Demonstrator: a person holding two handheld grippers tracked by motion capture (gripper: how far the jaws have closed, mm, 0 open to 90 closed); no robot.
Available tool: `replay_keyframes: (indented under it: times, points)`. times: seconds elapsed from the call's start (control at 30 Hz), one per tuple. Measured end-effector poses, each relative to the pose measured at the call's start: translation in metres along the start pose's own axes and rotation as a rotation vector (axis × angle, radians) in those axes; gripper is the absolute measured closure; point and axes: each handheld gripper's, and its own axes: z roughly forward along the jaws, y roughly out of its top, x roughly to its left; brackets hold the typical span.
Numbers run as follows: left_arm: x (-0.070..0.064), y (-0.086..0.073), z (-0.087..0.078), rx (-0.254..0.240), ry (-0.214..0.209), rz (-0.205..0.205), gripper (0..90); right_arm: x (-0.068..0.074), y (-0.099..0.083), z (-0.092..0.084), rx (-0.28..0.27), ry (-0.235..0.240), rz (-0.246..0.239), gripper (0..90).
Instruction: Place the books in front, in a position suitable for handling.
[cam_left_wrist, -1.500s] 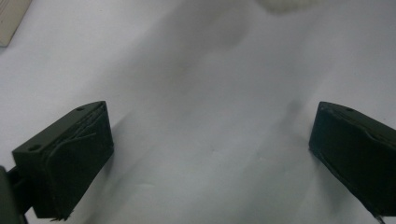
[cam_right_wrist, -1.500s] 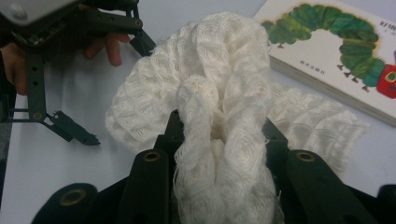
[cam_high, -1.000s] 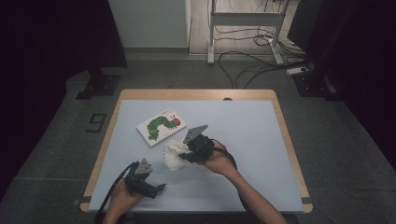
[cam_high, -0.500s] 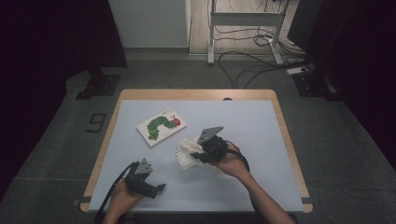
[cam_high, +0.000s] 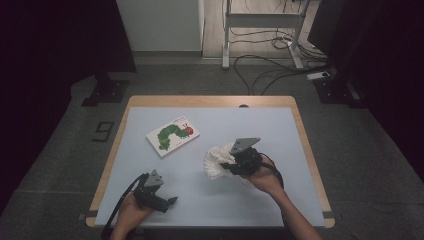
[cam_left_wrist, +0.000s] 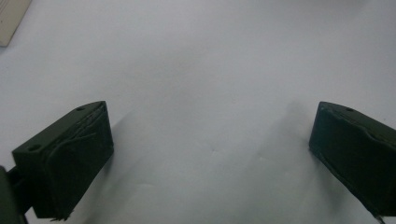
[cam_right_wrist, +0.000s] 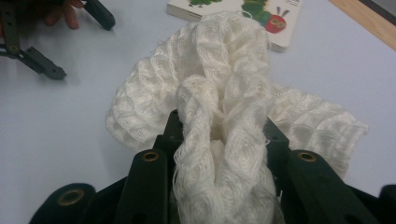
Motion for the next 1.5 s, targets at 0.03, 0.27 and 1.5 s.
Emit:
replay_keyframes:
  times: [0.03,0.27,1.5]
  points:
    - [0.000,0.000,0.000,0.000,0.000,0.000,0.0,-0.001,-0.002,-0.003,0.001,-0.007,0.004,63.4]
    - [0.000,0.000,0.000,0.005,0.000,0.006,0.0,-0.010,-0.020,-0.022,0.000,-0.056,0.037,63.2]
    - [0.000,0.000,0.000,0.001,0.001,0.001,0.0,-0.037,-0.093,-0.101,0.016,-0.285,0.169,62.8]
